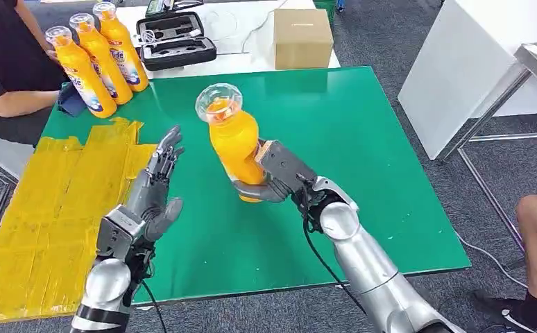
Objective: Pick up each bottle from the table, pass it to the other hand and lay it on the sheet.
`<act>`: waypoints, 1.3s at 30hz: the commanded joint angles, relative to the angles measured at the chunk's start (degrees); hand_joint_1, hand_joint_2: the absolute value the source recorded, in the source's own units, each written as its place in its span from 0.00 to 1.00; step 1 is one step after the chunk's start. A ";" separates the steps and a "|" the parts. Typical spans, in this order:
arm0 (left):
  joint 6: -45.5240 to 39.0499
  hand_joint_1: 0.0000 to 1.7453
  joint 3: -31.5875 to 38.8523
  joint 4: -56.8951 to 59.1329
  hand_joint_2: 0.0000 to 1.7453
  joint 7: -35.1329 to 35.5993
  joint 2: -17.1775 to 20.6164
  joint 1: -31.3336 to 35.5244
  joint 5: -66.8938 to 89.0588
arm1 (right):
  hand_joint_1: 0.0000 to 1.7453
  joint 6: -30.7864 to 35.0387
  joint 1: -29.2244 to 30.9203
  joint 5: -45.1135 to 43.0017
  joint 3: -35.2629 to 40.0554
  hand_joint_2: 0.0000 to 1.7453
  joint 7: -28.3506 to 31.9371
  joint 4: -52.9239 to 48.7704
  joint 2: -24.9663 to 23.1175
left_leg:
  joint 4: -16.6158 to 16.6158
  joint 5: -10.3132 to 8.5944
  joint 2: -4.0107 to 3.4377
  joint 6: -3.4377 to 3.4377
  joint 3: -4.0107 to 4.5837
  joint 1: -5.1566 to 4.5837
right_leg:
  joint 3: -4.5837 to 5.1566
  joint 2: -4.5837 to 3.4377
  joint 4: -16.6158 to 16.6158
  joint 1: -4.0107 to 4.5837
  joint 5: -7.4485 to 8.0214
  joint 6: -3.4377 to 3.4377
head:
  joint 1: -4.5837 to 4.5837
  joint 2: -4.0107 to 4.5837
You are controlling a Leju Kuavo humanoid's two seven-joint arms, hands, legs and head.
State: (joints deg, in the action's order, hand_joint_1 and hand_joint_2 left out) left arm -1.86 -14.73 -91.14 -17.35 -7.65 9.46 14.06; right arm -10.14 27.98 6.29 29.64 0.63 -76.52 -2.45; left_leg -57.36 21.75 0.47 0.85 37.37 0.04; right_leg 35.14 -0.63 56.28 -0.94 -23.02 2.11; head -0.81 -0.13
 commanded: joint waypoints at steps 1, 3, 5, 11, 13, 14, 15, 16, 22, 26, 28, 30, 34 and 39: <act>-1.55 0.00 -2.88 1.43 1.00 -0.39 0.41 1.95 2.91 | 1.00 -1.18 4.20 -1.79 4.22 1.00 -0.71 4.18 -0.02 | -0.03 0.07 -0.04 -0.04 -0.15 0.01 | -0.14 0.03 0.02 0.02 -0.05 -0.07 | 0.02 0.00; -1.61 0.00 -2.96 1.85 1.00 -0.39 0.31 2.00 2.97 | 1.00 -1.59 4.62 -2.23 5.12 1.00 -1.05 4.32 -0.04 | -0.04 0.09 -0.06 -0.05 -0.18 0.01 | -0.17 0.01 0.03 0.02 -0.06 -0.08 | 0.00 0.00; -1.62 0.00 -3.09 2.06 1.00 -0.39 0.26 2.14 2.97 | 1.00 -1.70 4.73 -2.42 5.78 1.00 -1.15 4.69 -0.17 | -0.03 0.10 -0.09 -0.05 -0.22 0.02 | -0.21 -0.02 0.01 0.04 -0.06 -0.09 | 0.02 0.00; -0.51 0.00 -3.48 3.51 1.00 0.51 0.39 2.73 1.71 | 1.00 -1.99 4.82 -2.43 8.12 1.00 -1.15 5.06 0.04 | -0.05 0.16 -0.07 -0.07 -0.31 0.04 | -0.31 0.01 0.01 0.06 -0.11 -0.12 | 0.00 0.00; 0.02 0.00 -3.00 4.51 1.00 1.07 0.35 2.91 0.54 | 1.00 -2.12 4.83 -2.04 9.13 1.00 -1.16 4.32 0.22 | 0.01 0.05 -0.03 -0.04 -0.15 -0.01 | -0.15 0.02 0.00 0.01 -0.04 -0.06 | 0.00 0.00; 0.08 0.00 -2.87 4.83 1.00 1.07 0.46 2.97 0.44 | 1.00 -2.11 4.71 -2.02 9.34 1.00 -1.17 4.03 0.18 | -0.02 0.11 -0.04 -0.06 -0.26 0.02 | -0.26 0.04 0.01 0.04 -0.09 -0.10 | 0.02 0.00; 0.08 0.00 -2.87 4.83 1.00 1.07 0.46 2.97 0.44 | 1.00 -2.11 4.71 -2.02 9.34 1.00 -1.17 4.03 0.18 | 0.02 0.05 -0.02 -0.04 -0.18 0.00 | -0.17 0.03 -0.01 0.01 -0.05 -0.07 | 0.00 0.00; 0.08 0.00 -2.87 4.83 1.00 1.07 0.46 2.97 0.44 | 1.00 -2.11 4.71 -2.02 9.34 1.00 -1.17 4.03 0.18 | -0.03 0.13 -0.07 -0.07 -0.31 0.03 | -0.31 0.01 0.00 0.05 -0.10 -0.11 | 0.00 0.00; 3.08 0.00 -0.83 7.32 1.00 2.92 0.39 3.71 -6.48 | 1.00 -3.83 3.42 -0.39 14.32 1.00 -1.09 1.52 0.66 | -0.03 0.15 -0.08 -0.07 -0.35 0.05 | -0.35 0.01 -0.01 0.07 -0.11 -0.12 | 0.00 0.00; 4.52 0.00 -1.29 8.76 1.00 3.41 0.36 4.73 -7.57 | 1.00 -4.75 3.33 1.74 20.16 1.00 -1.15 1.81 -1.01 | 0.03 0.05 -0.07 -0.04 -0.15 0.01 | -0.13 -0.01 -0.02 0.02 -0.03 -0.07 | 0.00 0.00; 5.08 0.00 -1.62 9.13 1.00 3.66 0.16 4.95 -7.89 | 1.00 -4.68 3.46 1.76 21.80 1.00 -1.21 2.10 -1.82 | 0.04 0.05 -0.06 -0.05 -0.17 0.00 | -0.14 0.00 -0.01 0.02 -0.04 -0.08 | 0.00 0.00; 5.05 0.00 -1.71 9.17 1.00 3.65 0.05 4.95 -7.86 | 1.00 -4.52 3.32 1.72 22.01 1.00 -1.35 2.13 -2.21 | 0.02 0.07 -0.07 -0.06 -0.20 0.02 | -0.18 0.00 -0.02 0.04 -0.05 -0.08 | 0.00 0.00; 5.06 0.00 -1.78 9.05 1.00 3.65 0.09 4.89 -7.86 | 1.00 -4.51 3.62 1.73 22.02 1.00 -1.34 2.12 -1.85 | -0.01 0.08 -0.03 -0.05 -0.20 0.01 | -0.19 0.04 0.01 0.02 -0.08 -0.08 | 0.00 0.00; 5.57 0.00 -3.08 9.46 1.00 4.02 -0.07 5.55 -6.97 | 1.00 -5.61 3.96 1.68 25.15 1.00 -1.03 3.19 -3.61 | 0.01 0.08 -0.04 -0.06 -0.20 0.01 | -0.19 0.02 0.00 0.02 -0.08 -0.10 | 0.00 0.00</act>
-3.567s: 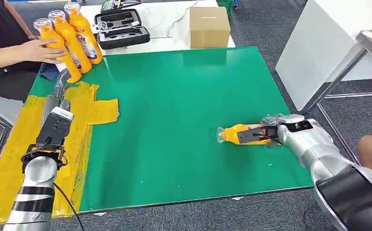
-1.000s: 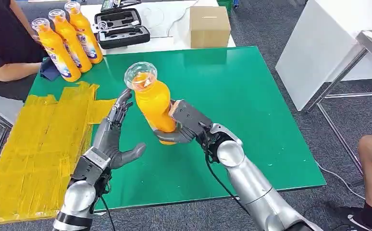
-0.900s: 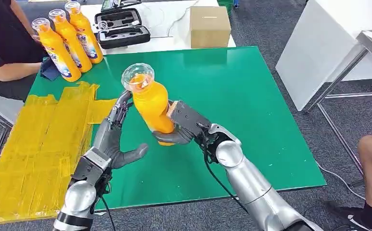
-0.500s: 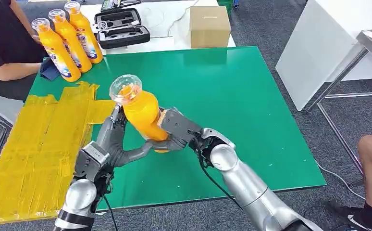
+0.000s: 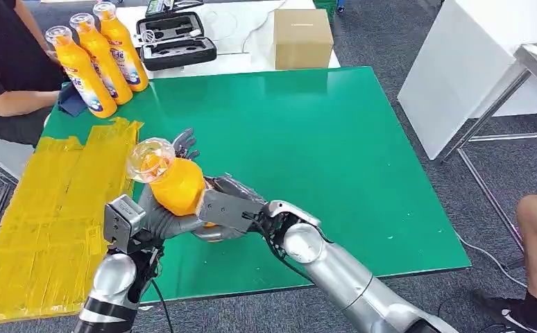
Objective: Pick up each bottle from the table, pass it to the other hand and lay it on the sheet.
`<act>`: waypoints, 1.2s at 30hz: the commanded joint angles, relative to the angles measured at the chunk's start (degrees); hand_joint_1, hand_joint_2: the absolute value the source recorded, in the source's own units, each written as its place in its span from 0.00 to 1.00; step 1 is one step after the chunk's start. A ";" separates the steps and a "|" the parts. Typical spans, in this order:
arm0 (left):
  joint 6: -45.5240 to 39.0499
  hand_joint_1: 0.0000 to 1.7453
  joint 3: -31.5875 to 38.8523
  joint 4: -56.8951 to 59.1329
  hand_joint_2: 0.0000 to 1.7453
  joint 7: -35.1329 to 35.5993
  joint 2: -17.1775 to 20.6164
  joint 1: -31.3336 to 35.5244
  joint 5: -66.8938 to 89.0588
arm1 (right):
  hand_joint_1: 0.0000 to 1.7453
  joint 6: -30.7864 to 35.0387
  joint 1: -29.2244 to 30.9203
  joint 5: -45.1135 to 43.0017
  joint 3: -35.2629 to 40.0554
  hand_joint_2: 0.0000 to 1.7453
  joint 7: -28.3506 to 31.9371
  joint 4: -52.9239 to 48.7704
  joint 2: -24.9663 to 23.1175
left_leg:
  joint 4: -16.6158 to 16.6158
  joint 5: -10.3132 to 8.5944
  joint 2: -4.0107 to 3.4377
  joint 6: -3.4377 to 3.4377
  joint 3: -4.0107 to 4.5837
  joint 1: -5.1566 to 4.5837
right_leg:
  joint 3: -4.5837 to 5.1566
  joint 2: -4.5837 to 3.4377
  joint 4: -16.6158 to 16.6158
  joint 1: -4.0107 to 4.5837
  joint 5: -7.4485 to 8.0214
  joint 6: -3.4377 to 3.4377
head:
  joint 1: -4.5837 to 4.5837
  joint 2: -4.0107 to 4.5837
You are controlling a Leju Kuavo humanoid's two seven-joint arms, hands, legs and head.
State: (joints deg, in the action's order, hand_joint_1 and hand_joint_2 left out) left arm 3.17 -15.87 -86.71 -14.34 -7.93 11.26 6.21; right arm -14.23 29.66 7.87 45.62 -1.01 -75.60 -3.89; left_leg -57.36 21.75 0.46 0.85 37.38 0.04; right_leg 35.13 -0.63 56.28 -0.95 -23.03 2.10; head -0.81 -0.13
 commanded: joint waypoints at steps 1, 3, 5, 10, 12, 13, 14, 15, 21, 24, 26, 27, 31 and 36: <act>-0.12 0.00 -2.27 5.24 1.00 0.95 0.06 4.01 1.95 | 1.00 -1.66 2.50 0.05 10.01 1.00 0.63 2.74 -2.78 | -0.01 0.14 -0.06 -0.09 -0.31 0.03 | -0.29 0.03 0.02 0.05 -0.12 -0.13 | 0.00 0.00; -1.24 0.00 -2.57 5.58 1.00 0.72 -0.16 4.40 3.67 | 1.00 -1.48 2.84 0.09 11.60 1.00 0.63 3.32 -3.60 | -0.05 0.18 -0.09 -0.11 -0.34 0.05 | -0.32 0.00 0.05 0.08 -0.15 -0.16 | 0.00 0.00; -1.51 0.00 -2.76 5.55 1.00 0.31 0.05 4.48 5.43 | 1.00 -1.13 3.32 -0.24 12.79 1.00 0.54 3.40 -3.55 | 0.01 0.06 -0.07 -0.07 -0.15 0.02 | -0.13 -0.01 0.01 0.03 -0.05 -0.09 | 0.00 0.00; -1.10 1.00 -1.71 4.66 1.00 -1.31 0.09 3.57 5.36 | 1.00 -0.38 3.45 -0.85 11.92 1.00 0.54 3.64 -2.20 | 0.02 0.11 -0.06 -0.08 -0.29 0.04 | -0.26 0.02 -0.01 0.06 -0.10 -0.11 | 0.00 0.00; -0.94 1.00 -1.54 4.80 1.00 -1.50 -0.11 3.57 5.18 | 1.00 -0.24 3.20 -0.90 11.65 1.00 0.66 3.78 -2.14 | 0.02 0.10 -0.02 -0.07 -0.26 0.05 | -0.26 0.05 -0.03 0.07 -0.09 -0.10 | 0.02 0.00; -0.94 1.00 -1.54 4.80 1.00 -1.50 -0.11 3.57 5.18 | 1.00 -0.24 3.20 -0.90 11.65 1.00 0.66 3.78 -2.14 | 0.02 0.07 0.00 -0.05 -0.19 0.03 | -0.20 0.07 -0.02 0.04 -0.07 -0.07 | 0.00 0.00; -0.94 1.00 -1.54 4.80 1.00 -1.50 -0.11 3.57 5.18 | 1.00 -0.24 3.20 -0.90 11.65 1.00 0.66 3.78 -2.14 | 0.01 0.12 -0.02 -0.07 -0.29 0.05 | -0.30 0.06 -0.02 0.07 -0.11 -0.10 | 0.02 0.00; -0.94 1.00 -1.54 4.80 1.00 -1.50 -0.11 3.57 5.18 | 1.00 -0.24 3.20 -0.90 11.65 1.00 0.66 3.78 -2.14 | 0.02 0.08 -0.02 -0.06 -0.23 0.04 | -0.23 0.05 -0.03 0.06 -0.07 -0.09 | 0.02 0.00; -0.94 1.00 -1.54 4.80 1.00 -1.50 -0.11 3.57 5.18 | 1.00 -0.24 3.20 -0.90 11.65 1.00 0.66 3.78 -2.14 | 0.03 0.04 0.00 -0.05 -0.14 0.03 | -0.14 0.05 -0.03 0.04 -0.04 -0.07 | 0.02 0.00; -0.94 1.00 -1.54 4.80 1.00 -1.50 -0.11 3.57 5.18 | 1.00 -0.24 3.20 -0.90 11.65 1.00 0.66 3.78 -2.14 | 0.00 0.15 -0.03 -0.10 -0.35 0.07 | -0.35 0.06 -0.02 0.09 -0.13 -0.14 | 0.00 0.00; -0.94 1.00 -1.54 4.80 1.00 -1.50 -0.11 3.57 5.18 | 1.00 -0.24 3.20 -0.90 11.65 1.00 0.66 3.78 -2.14 | 0.02 0.06 0.00 -0.06 -0.17 0.03 | -0.17 0.05 -0.03 0.05 -0.06 -0.08 | 0.02 0.00; -0.94 1.00 -1.54 4.80 1.00 -1.50 -0.11 3.57 5.18 | 1.00 -0.24 3.20 -0.90 11.65 1.00 0.66 3.78 -2.14 | 0.00 0.13 -0.01 -0.08 -0.32 0.05 | -0.32 0.08 -0.02 0.08 -0.13 -0.12 | 0.00 0.00; -0.94 1.00 -1.54 4.80 1.00 -1.50 -0.11 3.57 5.18 | 1.00 -0.24 3.20 -0.90 11.65 1.00 0.66 3.78 -2.14 | 0.03 0.06 -0.01 -0.05 -0.18 0.02 | -0.17 0.05 -0.02 0.03 -0.06 -0.07 | 0.00 0.00; -0.94 1.00 -1.54 4.80 1.00 -1.50 -0.11 3.57 5.18 | 1.00 -0.24 3.20 -0.90 11.65 1.00 0.66 3.78 -2.14 | -0.01 0.13 -0.02 -0.08 -0.31 0.04 | -0.31 0.07 0.00 0.06 -0.12 -0.12 | 0.02 0.00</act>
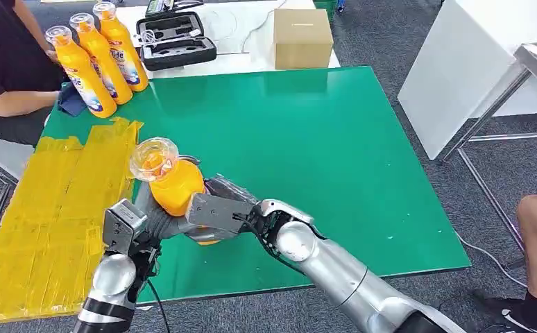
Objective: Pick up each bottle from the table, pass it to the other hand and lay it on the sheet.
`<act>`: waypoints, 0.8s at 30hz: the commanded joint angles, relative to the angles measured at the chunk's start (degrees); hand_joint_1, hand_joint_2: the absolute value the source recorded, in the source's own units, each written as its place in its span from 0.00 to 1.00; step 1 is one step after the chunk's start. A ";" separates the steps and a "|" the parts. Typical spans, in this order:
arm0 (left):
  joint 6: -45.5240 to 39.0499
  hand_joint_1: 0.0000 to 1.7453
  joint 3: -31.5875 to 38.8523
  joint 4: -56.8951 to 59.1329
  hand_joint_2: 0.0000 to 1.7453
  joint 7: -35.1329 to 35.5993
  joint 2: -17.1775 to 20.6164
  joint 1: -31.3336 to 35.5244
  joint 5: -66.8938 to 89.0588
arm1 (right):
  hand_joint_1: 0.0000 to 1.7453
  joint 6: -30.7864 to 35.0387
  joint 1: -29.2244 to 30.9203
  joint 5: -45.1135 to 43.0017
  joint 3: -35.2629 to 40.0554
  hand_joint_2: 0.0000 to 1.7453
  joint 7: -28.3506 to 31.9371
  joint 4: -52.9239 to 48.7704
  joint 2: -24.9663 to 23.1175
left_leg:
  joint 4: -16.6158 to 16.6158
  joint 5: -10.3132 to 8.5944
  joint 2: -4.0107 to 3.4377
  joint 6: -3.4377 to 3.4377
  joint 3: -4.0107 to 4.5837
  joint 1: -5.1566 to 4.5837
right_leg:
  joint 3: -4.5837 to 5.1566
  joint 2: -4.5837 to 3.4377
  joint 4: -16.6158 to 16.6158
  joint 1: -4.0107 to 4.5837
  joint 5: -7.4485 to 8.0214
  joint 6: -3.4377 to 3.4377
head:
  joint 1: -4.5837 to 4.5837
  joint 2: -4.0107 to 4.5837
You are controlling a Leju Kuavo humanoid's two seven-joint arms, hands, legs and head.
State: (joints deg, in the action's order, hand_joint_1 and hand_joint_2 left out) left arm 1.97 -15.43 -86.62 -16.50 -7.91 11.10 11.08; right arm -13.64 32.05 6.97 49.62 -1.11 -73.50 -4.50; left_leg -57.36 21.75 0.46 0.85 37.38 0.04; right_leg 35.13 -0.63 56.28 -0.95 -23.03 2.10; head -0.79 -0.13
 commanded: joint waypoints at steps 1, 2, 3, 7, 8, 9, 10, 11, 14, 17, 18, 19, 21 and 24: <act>0.28 1.00 -1.97 4.81 1.00 0.63 -0.23 3.79 0.27 | 1.00 -0.74 0.72 0.00 7.71 1.00 0.75 1.64 -1.65 | -0.03 0.18 -0.04 -0.10 -0.38 0.07 | -0.39 0.07 0.00 0.09 -0.16 -0.14 | -0.02 0.00; 0.31 1.00 -1.93 4.93 1.00 0.55 -0.27 3.84 0.20 | 1.00 -0.57 0.71 0.04 7.71 1.00 0.75 1.67 -1.61 | 0.02 0.10 -0.01 -0.07 -0.27 0.05 | -0.27 0.07 -0.03 0.06 -0.09 -0.11 | 0.00 0.00; 0.31 1.00 -1.93 4.93 1.00 0.55 -0.27 3.84 0.20 | 1.00 -0.57 0.71 0.04 7.71 1.00 0.75 1.67 -1.61 | 0.00 0.11 -0.01 -0.07 -0.26 0.04 | -0.26 0.07 -0.02 0.06 -0.10 -0.11 | -0.02 0.00; 0.36 1.00 -1.84 5.25 1.00 0.36 -0.33 3.87 -0.10 | 1.00 -0.44 0.62 0.03 7.39 1.00 0.78 1.99 -1.20 | -0.02 0.16 0.00 -0.09 -0.37 0.07 | -0.38 0.10 -0.02 0.10 -0.15 -0.14 | -0.02 0.00; 0.34 1.00 -1.74 5.37 1.00 0.30 -0.33 3.90 -0.18 | 1.00 -0.30 0.47 0.11 7.13 1.00 0.81 2.02 -1.08 | -0.01 0.18 0.00 -0.10 -0.41 0.07 | -0.43 0.10 -0.02 0.10 -0.16 -0.14 | 0.00 0.00; 0.31 1.00 -1.64 5.36 1.00 0.28 -0.26 3.93 -0.21 | 0.99 -0.08 0.35 0.47 6.99 1.00 0.93 1.91 -0.88 | 0.01 0.09 0.04 -0.06 -0.25 0.04 | -0.27 0.11 -0.03 0.06 -0.09 -0.09 | -0.02 0.00; 0.34 1.00 -1.43 5.22 1.00 0.28 0.03 3.95 -0.22 | 0.86 0.62 0.14 1.29 6.60 1.00 1.13 1.63 -0.53 | 0.00 0.14 0.03 -0.08 -0.35 0.06 | -0.37 0.12 -0.02 0.08 -0.14 -0.13 | 0.00 0.00; 0.29 1.00 -1.10 5.08 1.00 0.27 0.23 3.90 -0.26 | 0.36 1.73 -0.25 2.18 6.01 1.00 1.28 1.24 -0.24 | -0.01 0.17 0.02 -0.09 -0.41 0.08 | -0.44 0.12 -0.03 0.11 -0.16 -0.14 | -0.02 0.00; -11.22 1.00 3.61 2.58 1.00 1.74 4.08 2.90 8.99 | 0.00 12.25 -5.75 6.23 -2.31 0.00 2.45 -6.86 4.37 | 0.04 0.05 0.04 -0.05 -0.18 0.03 | -0.18 0.10 -0.04 0.04 -0.06 -0.07 | -0.02 0.00; -12.67 1.00 14.02 0.00 1.00 1.01 8.17 2.16 18.03 | 0.00 7.06 -12.69 7.06 -11.70 0.00 4.20 -19.32 10.52 | 0.05 0.11 0.20 -0.08 -0.37 0.11 | -0.44 0.29 -0.11 0.13 -0.15 -0.12 | 0.02 0.00; -13.22 1.00 16.07 -0.54 1.00 0.93 8.44 2.10 21.05 | 0.00 6.68 -14.21 8.11 -13.32 0.00 4.47 -21.56 10.95 | 0.00 0.13 0.24 -0.08 -0.34 0.10 | -0.43 0.33 -0.06 0.12 -0.18 -0.12 | -0.02 0.00; -13.02 1.00 17.90 -0.84 1.00 1.02 8.57 2.07 21.90 | 0.00 6.47 -15.36 8.46 -14.46 0.00 4.77 -23.32 11.28 | 0.02 0.06 0.15 -0.04 -0.14 0.02 | -0.18 0.18 -0.03 0.03 -0.09 -0.06 | 0.07 0.00; -14.74 1.00 20.00 -1.62 1.00 1.08 9.53 1.92 27.70 | 0.00 6.14 -16.39 10.27 -15.47 0.00 4.72 -25.67 12.59 | -0.10 0.27 -0.09 -0.10 -0.34 0.09 | -0.35 -0.01 0.05 0.12 -0.20 -0.15 | 0.00 0.00; -18.06 1.00 20.54 -3.41 1.00 1.10 10.43 1.09 34.41 | 0.00 6.17 -17.36 9.60 -17.51 0.00 4.82 -26.72 13.76 | -0.01 0.14 -0.06 -0.11 -0.12 0.05 | -0.06 0.07 0.01 0.07 -0.11 -0.09 | -0.04 0.00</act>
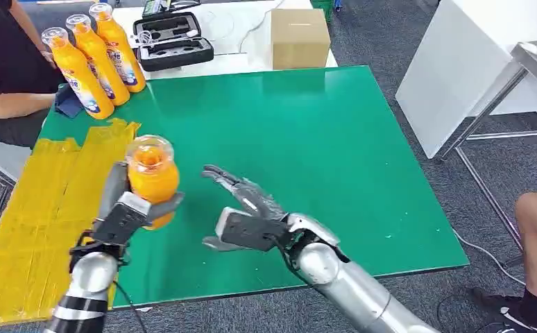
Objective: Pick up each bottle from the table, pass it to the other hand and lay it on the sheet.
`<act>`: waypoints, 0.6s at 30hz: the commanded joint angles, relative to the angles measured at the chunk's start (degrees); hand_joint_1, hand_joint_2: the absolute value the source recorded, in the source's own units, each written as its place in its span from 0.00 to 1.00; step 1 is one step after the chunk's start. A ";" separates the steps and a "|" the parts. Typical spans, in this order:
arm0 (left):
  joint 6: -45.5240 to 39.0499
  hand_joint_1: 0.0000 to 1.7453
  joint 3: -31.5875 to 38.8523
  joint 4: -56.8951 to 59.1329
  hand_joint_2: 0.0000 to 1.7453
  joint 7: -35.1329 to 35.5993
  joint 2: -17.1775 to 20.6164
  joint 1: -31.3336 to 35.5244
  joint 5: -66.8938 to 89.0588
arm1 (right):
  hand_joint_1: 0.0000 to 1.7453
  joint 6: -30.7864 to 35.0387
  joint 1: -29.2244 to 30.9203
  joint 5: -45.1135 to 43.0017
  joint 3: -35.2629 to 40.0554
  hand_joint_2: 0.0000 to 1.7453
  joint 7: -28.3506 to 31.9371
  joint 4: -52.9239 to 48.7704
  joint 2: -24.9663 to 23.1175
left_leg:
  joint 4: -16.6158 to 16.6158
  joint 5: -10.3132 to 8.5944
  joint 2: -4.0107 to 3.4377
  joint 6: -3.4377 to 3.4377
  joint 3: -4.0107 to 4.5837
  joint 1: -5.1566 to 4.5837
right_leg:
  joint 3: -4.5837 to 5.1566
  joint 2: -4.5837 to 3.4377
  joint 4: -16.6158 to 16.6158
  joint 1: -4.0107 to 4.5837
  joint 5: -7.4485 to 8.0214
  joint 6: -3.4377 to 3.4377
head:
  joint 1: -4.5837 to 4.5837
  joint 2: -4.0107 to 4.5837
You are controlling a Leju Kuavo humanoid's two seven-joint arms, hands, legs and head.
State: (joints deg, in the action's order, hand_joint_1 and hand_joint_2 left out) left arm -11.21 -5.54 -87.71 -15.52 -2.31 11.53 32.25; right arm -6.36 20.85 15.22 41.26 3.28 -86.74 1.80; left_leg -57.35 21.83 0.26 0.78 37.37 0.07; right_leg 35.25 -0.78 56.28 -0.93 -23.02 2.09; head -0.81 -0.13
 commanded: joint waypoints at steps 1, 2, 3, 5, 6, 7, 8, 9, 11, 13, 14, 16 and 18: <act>-6.12 1.00 10.44 -2.78 1.00 0.47 4.98 0.33 15.53 | 0.00 -1.14 -6.50 0.90 -9.74 0.00 0.57 -13.69 7.73 | -0.02 0.10 0.20 -0.05 -0.23 0.03 | -0.30 0.27 0.02 0.05 -0.17 -0.09 | 0.00 0.00; -6.34 1.00 10.16 -3.16 1.00 0.54 4.87 0.11 15.95 | 0.00 -1.12 -6.76 0.86 -10.08 0.00 0.52 -13.93 8.21 | -0.09 0.19 0.17 -0.06 -0.31 0.06 | -0.41 0.26 0.04 0.09 -0.24 -0.12 | 0.07 0.00; -6.56 1.00 9.81 -3.36 1.00 0.77 4.85 0.02 16.67 | 0.00 -1.12 -7.05 0.85 -10.33 0.00 0.50 -14.22 8.44 | -0.04 0.11 0.09 -0.04 -0.17 0.07 | -0.25 0.14 0.00 0.10 -0.13 -0.08 | 0.00 0.00; -7.68 1.00 8.83 -3.45 1.00 1.54 4.82 -0.01 19.25 | 0.00 -1.15 -7.53 0.85 -10.52 0.00 0.40 -14.73 8.65 | 0.00 0.05 0.09 -0.02 -0.11 0.04 | -0.20 0.16 -0.02 0.07 -0.09 -0.06 | 0.00 0.00; -9.38 1.00 8.12 -3.32 1.00 2.13 5.09 0.02 22.30 | 0.00 -1.18 -7.75 0.81 -10.46 0.00 0.37 -14.99 8.66 | -0.06 0.16 0.12 -0.04 -0.29 0.07 | -0.42 0.23 -0.01 0.12 -0.20 -0.09 | 0.02 0.00; -11.27 1.00 7.33 -2.99 1.00 3.03 5.45 0.05 26.15 | 0.00 -1.28 -7.87 0.82 -10.21 0.00 0.41 -15.30 8.84 | -0.03 0.07 0.16 -0.03 -0.14 0.04 | -0.26 0.22 -0.01 0.07 -0.13 -0.07 | 0.02 0.00; -12.25 1.00 6.64 -2.64 1.00 4.01 5.89 0.03 29.40 | 0.00 -1.34 -8.05 0.73 -10.09 0.00 0.34 -15.64 9.01 | -0.06 0.15 0.15 -0.05 -0.27 0.06 | -0.41 0.23 0.00 0.10 -0.19 -0.10 | 0.02 0.00; -14.32 1.00 5.74 -1.83 1.00 5.50 6.63 0.04 35.12 | 0.00 -1.43 -8.07 0.66 -9.90 0.00 0.28 -15.88 9.28 | -0.01 0.07 0.14 -0.04 -0.16 0.03 | -0.28 0.17 -0.01 0.06 -0.12 -0.08 | 0.02 0.00; -16.01 1.00 3.36 2.04 1.00 9.71 8.86 0.71 45.07 | 0.00 -1.56 -7.57 0.52 -9.47 0.00 0.34 -16.15 10.13 | -0.01 0.09 0.12 -0.05 -0.21 0.02 | -0.32 0.17 -0.01 0.04 -0.13 -0.09 | 0.02 0.00; -17.63 1.00 1.95 6.63 1.00 11.01 10.05 1.68 48.41 | 0.00 -1.48 -7.20 -0.04 -9.61 0.00 0.52 -16.16 10.39 | 0.04 0.06 0.12 -0.08 -0.27 0.01 | -0.35 0.17 -0.02 0.02 -0.13 -0.12 | 0.02 0.00; -18.39 1.00 1.82 7.69 1.00 11.01 10.20 1.99 48.28 | 0.00 -1.48 -7.12 -0.09 -9.67 0.00 0.54 -16.15 10.40 | 0.08 0.00 0.13 -0.05 -0.18 -0.02 | -0.24 0.17 -0.04 -0.01 -0.07 -0.08 | 0.00 0.00; -16.53 1.00 1.30 8.57 1.00 11.30 10.70 2.26 49.20 | 0.00 -1.53 -6.94 -0.11 -9.54 0.00 0.55 -16.12 10.48 | 0.06 0.02 0.14 -0.06 -0.22 -0.01 | -0.28 0.18 -0.03 0.01 -0.09 -0.09 | 0.00 0.00; -13.64 1.00 -1.02 13.91 1.00 12.11 12.18 3.72 52.57 | 0.00 -1.71 -6.36 -0.74 -9.39 0.00 0.53 -15.98 10.64 | 0.03 0.02 0.11 -0.05 -0.17 0.02 | -0.22 0.15 -0.02 0.04 -0.07 -0.08 | 0.00 0.00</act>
State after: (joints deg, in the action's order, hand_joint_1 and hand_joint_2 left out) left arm -28.70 -0.46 -87.58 -5.11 5.25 10.74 80.04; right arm -7.45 12.69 15.41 31.54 3.80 -102.75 10.30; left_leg -57.35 21.81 0.27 0.78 37.37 0.09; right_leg 35.22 -0.76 56.27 -0.89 -23.03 2.08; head -0.81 -0.13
